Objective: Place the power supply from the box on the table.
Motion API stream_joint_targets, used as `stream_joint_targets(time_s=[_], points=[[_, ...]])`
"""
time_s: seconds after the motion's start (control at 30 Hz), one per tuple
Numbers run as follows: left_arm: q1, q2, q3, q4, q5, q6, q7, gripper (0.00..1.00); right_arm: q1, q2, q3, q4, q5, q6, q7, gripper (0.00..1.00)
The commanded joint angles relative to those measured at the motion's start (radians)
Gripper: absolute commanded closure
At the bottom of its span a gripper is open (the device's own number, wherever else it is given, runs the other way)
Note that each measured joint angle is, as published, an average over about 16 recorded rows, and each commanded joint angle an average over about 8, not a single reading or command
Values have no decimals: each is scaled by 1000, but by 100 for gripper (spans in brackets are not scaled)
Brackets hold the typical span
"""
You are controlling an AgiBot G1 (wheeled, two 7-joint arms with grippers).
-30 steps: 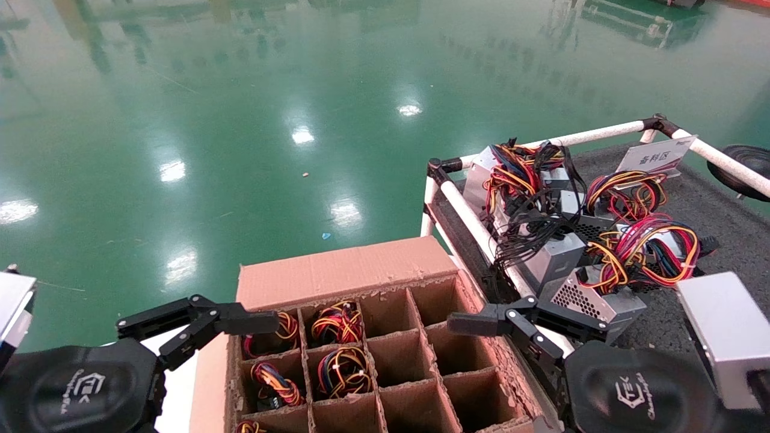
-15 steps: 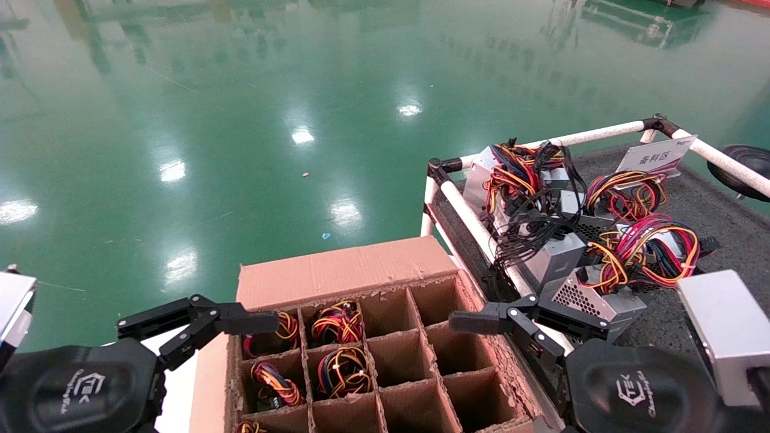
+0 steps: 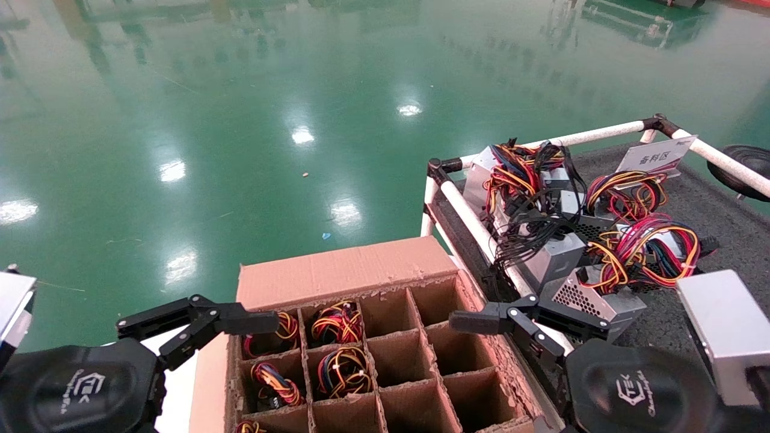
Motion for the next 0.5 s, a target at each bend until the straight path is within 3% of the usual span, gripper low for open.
stream_joint_targets(time_s=[0.03,0.5], points=[[0,0,0,0,0,0,0,0,0,0,0,0,0,0,0,0],[0,0,0,0,0,0,0,0,1,0,0,-1,0,0,0,0]])
